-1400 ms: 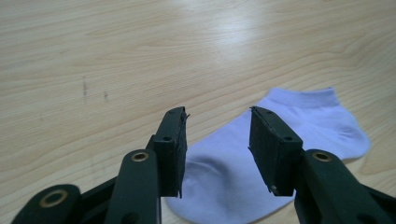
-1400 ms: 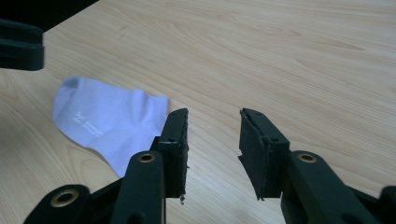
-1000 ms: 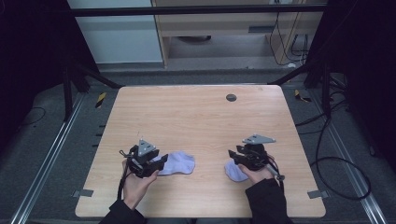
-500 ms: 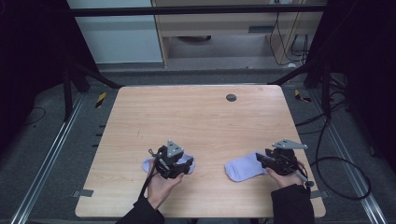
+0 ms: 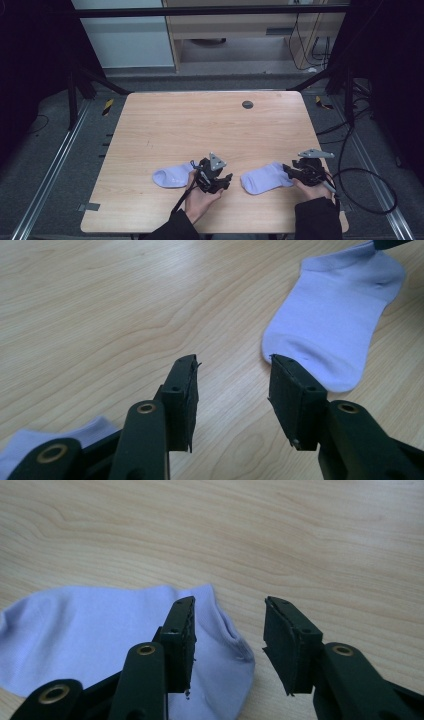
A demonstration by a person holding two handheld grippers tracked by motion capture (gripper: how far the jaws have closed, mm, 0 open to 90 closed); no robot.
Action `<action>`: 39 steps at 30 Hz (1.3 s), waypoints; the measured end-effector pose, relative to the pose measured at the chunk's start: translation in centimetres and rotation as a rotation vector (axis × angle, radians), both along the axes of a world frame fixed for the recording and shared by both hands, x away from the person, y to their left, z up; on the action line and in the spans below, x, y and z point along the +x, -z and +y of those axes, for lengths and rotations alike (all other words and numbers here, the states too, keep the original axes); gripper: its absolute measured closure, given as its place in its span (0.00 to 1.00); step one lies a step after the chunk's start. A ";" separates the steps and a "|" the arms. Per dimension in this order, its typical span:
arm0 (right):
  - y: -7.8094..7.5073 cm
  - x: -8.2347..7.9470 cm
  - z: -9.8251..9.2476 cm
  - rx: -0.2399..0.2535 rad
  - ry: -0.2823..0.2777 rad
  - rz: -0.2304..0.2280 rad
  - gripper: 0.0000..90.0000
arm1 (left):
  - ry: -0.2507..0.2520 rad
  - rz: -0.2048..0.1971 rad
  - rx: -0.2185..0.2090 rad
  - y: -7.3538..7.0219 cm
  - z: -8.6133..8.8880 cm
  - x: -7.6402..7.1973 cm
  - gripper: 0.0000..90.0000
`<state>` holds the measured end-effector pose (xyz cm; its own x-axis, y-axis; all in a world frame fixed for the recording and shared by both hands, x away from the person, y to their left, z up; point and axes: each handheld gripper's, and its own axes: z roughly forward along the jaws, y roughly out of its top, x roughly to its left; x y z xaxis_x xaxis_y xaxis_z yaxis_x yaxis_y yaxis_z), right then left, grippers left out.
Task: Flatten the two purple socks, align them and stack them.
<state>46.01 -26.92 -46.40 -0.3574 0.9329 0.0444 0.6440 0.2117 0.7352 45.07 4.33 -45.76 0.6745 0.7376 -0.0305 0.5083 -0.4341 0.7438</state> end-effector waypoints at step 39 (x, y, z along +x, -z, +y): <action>1.0 -0.1 0.4 -0.033 -0.063 0.082 0.96 | 0.027 0.099 0.047 3.0 -4.9 0.3 0.96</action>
